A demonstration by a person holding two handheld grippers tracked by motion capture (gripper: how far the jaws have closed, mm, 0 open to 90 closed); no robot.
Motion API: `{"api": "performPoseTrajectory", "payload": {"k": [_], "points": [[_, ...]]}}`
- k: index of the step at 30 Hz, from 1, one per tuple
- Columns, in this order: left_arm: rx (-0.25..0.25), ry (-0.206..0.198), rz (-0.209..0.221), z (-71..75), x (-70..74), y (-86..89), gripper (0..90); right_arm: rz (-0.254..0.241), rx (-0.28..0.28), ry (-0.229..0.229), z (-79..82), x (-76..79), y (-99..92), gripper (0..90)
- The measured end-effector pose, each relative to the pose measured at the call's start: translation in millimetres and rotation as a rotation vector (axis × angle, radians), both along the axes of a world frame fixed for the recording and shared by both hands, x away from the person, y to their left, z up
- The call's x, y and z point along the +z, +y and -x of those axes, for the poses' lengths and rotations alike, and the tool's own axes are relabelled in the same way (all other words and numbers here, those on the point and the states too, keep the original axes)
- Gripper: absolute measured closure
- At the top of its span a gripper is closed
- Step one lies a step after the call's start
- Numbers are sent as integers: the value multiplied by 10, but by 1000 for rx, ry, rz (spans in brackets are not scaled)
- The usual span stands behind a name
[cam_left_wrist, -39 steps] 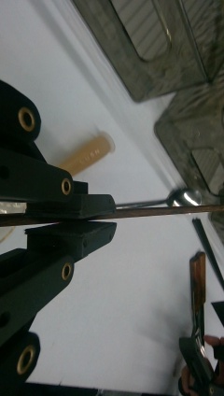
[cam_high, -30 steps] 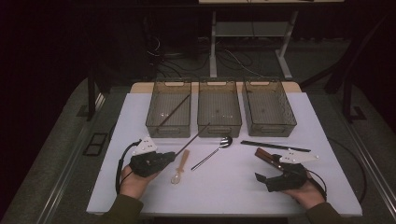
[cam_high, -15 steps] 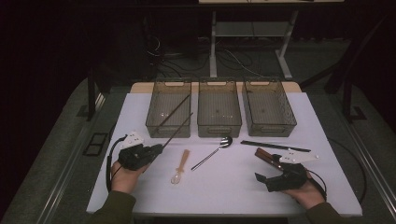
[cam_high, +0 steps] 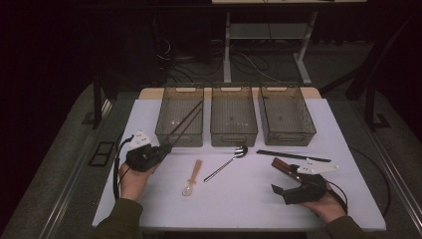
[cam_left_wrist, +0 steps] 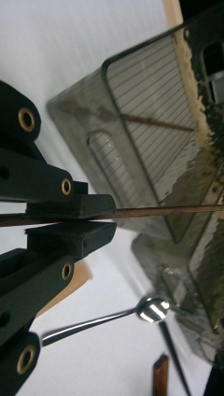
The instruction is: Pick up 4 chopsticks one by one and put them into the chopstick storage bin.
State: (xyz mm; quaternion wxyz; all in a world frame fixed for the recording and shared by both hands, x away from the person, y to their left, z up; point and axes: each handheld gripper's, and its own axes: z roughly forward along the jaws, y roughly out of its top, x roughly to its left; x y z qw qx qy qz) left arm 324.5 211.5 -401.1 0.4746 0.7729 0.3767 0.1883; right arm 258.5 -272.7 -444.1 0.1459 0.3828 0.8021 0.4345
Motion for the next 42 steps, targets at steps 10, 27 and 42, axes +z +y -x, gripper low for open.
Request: {"api": "performPoseTrajectory", "payload": {"k": [10, 27, 42], "points": [[28, -15, 47, -234, 91, 64, 854, 5, -2, 3, -8, -4, -4, 5], [66, -39, 87, -781, 277, -38, 853, -4, -7, 2, 0, 1, -28, 5], [136, -2, 37, -1194, 215, -124, 853, -6, 0, -1, 1, 1, -21, 5]]}}
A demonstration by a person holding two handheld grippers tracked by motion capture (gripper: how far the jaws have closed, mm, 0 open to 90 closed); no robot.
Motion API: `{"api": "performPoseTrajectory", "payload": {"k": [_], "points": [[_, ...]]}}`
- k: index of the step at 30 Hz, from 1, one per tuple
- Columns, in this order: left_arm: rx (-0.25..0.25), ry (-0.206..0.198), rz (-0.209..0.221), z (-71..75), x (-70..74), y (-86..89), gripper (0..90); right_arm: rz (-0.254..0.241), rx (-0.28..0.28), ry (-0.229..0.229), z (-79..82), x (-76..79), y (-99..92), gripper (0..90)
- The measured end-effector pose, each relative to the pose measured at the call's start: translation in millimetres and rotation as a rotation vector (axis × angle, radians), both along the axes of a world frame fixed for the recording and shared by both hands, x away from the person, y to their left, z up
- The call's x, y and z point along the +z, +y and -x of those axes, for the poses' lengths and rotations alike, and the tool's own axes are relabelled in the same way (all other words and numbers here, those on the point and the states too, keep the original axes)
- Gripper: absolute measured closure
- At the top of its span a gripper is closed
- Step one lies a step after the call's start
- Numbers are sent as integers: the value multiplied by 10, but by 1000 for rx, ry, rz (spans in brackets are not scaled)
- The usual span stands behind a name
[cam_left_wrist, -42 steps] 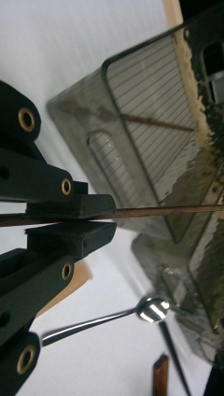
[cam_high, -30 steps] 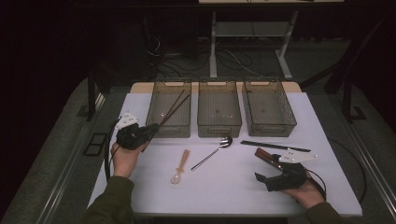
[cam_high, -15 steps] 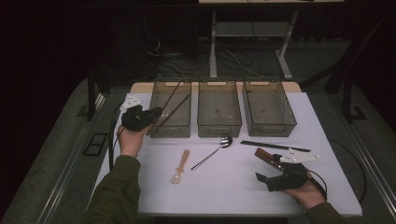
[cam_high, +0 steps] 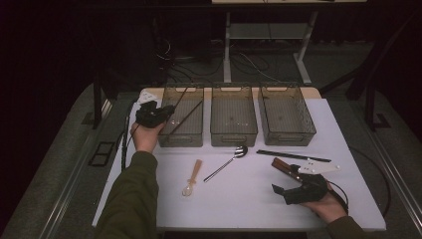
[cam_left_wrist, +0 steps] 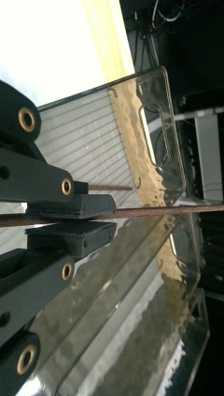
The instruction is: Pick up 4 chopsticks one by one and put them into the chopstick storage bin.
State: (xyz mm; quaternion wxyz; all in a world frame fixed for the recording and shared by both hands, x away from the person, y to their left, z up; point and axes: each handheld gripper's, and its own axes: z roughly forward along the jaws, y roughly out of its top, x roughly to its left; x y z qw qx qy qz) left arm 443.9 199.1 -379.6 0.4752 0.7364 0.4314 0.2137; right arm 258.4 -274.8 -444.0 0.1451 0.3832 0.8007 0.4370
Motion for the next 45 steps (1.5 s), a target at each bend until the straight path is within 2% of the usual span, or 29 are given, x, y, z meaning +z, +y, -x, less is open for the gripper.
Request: {"api": "performPoseTrajectory", "payload": {"k": [1, 6, 15, 16, 19, 23, 26, 28, 31, 33, 35, 37, 40, 43, 45], "points": [[2, 4, -13, -21, -11, -3, 853, 0, 1, 0, 1, 1, 0, 5], [13, 34, -23, -97, -94, -24, 853, -1, 2, -1, 2, 1, 1, 5], [11, 82, -106, -115, -212, -96, 845, 3, 6, -2, 9, 5, 4, 5], [18, 76, -99, -112, -214, -96, 841, 3, 6, -2, 9, 5, 5, 5], [27, 75, -86, -112, -207, -112, 737, 3, 6, -2, 9, 5, 5, 5], [18, 73, -95, -100, -197, -117, 665, 4, 6, -2, 10, 5, 6, 5], [-2, 75, -85, -92, -196, -122, 594, 4, 6, -2, 9, 5, 7, 5], [-9, 66, -108, -72, -182, -125, 550, 5, 6, -2, 8, 4, 9, 5], [-31, 62, -77, -51, -160, -118, 502, 6, 5, -1, 4, 0, 9, 5], [-50, 54, -84, -25, -129, -123, 486, 6, 6, 1, 3, -1, 11, 5], [-77, 64, -80, 2, -103, -138, 453, 6, 6, 0, 4, 1, 12, 5], [-98, 53, -80, 58, -75, -157, 440, 5, 6, 1, 0, 0, 11, 5], [-132, 48, -51, 145, -37, -181, 402, 1, -4, 5, -14, -6, 5, 5], [-162, 33, -62, 240, 8, -207, 374, -3, -2, 6, -28, -8, -2, 5], [-187, 34, -54, 309, 28, -213, 360, -11, -5, 4, -26, 3, -4, 5]]}}
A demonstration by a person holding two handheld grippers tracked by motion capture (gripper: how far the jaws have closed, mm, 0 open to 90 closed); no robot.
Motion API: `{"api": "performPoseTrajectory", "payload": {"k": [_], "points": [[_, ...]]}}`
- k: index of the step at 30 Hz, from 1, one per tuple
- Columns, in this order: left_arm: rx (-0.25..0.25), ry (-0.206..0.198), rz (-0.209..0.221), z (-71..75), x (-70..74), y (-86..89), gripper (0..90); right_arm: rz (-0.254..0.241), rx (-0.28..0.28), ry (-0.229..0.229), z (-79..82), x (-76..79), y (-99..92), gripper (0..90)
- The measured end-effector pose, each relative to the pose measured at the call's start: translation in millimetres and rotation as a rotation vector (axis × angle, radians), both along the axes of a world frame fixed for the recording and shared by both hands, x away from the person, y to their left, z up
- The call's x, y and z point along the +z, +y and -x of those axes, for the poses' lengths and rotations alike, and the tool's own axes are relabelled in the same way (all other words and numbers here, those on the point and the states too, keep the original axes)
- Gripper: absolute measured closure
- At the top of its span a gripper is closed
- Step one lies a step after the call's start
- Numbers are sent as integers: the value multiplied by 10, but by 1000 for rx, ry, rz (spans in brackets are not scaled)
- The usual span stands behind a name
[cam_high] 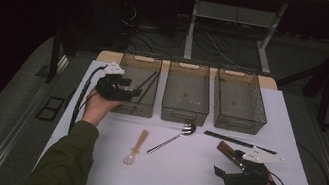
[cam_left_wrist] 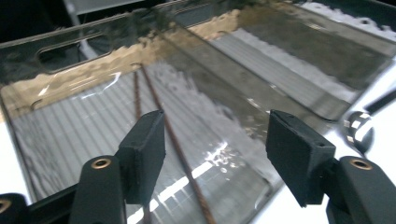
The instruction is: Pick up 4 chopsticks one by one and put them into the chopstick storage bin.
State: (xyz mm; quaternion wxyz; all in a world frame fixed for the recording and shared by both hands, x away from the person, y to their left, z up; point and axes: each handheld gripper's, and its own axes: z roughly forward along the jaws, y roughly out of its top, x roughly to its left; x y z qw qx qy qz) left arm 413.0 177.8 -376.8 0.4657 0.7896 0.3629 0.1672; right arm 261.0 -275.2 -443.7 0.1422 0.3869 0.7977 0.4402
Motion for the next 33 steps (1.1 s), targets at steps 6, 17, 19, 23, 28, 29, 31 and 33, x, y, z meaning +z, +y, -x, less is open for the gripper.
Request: {"api": "performPoseTrajectory", "payload": {"k": [6, 17, 19, 23, 28, 29, 31, 33], "points": [[-53, -2, -9, 198, 33, -49, 300, 5, 5, 0, 35, 2, 10, 5], [-115, 7, 14, 506, -58, -96, 237, -4, 5, -3, 31, 6, -10, 5], [-118, 13, 12, 571, -113, -94, 223, 1, 6, -3, 33, 7, -8, 5], [-134, 22, -4, 715, -226, -86, 185, 6, 6, -5, 44, 9, -16, 5], [-185, 31, -21, 909, -345, -126, 141, -3, -3, -12, 57, 40, -24, 5], [-191, 33, -33, 948, -358, -139, 137, 3, -2, -11, 60, 35, -24, 5], [-204, 30, -35, 1026, -402, -161, 137, 3, -1, -11, 59, 28, -24, 5], [-213, 33, -34, 1092, -450, -172, 133, 1, 2, -11, 51, 31, -17, 5]]}}
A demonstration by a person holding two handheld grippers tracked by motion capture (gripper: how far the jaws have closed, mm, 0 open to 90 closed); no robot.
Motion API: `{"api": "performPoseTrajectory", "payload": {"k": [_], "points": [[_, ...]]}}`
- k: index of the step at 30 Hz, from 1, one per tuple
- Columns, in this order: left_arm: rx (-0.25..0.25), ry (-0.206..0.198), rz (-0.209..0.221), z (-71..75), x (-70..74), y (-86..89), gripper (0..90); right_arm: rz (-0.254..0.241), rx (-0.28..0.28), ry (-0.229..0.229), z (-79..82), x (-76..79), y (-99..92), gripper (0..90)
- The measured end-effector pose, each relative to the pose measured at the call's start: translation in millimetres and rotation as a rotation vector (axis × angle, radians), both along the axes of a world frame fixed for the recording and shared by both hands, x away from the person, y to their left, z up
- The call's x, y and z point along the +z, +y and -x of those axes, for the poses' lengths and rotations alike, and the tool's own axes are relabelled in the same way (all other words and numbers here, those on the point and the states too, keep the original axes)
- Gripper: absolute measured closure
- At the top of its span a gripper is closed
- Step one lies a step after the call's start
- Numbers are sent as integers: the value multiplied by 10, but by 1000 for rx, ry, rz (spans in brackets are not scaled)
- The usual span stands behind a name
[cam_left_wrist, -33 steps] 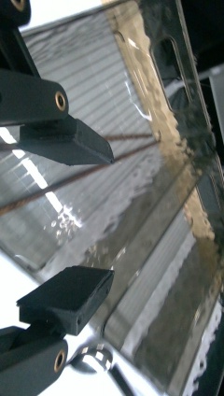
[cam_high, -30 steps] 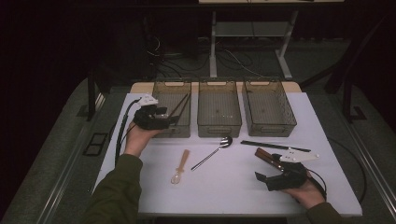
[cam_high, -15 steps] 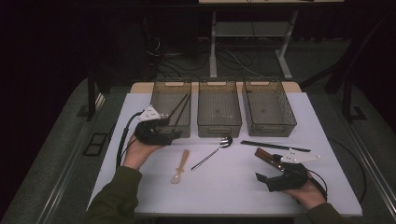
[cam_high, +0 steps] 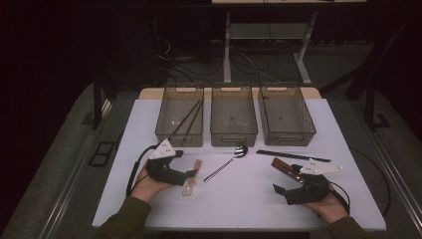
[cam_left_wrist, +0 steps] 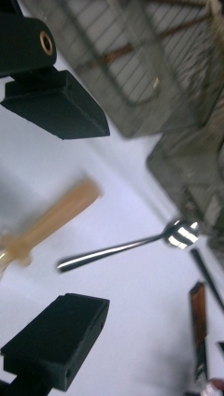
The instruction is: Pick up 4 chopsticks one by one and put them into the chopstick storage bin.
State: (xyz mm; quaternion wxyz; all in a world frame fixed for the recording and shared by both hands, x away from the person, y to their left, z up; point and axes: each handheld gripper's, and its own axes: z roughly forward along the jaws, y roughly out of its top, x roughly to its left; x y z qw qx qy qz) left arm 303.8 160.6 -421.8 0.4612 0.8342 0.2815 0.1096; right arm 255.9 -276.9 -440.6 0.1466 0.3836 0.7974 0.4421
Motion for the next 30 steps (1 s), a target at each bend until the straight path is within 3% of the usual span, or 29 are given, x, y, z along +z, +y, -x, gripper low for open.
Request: {"api": "performPoseTrajectory", "payload": {"k": [6, 10, 13, 21, 25, 30], "points": [[-22, 21, 23, 161, -62, -6, 100, 3, 2, 4, -1, -8, 7, 5], [-42, 45, 68, 222, -105, 28, 36, 1, -3, 1, 13, -2, -16, 5], [-33, 59, 81, 273, -133, 44, 0, -1, -5, -1, 9, 0, -18, 5], [-47, 46, 61, 256, -156, 36, 0, 12, -8, 3, -22, -3, -32, 5], [-42, 37, 48, 257, -163, 26, 0, 24, 6, 29, -59, 31, -46, 5], [-30, 66, 24, 242, -183, 17, 0, 37, 11, 43, -93, 108, -68, 5]]}}
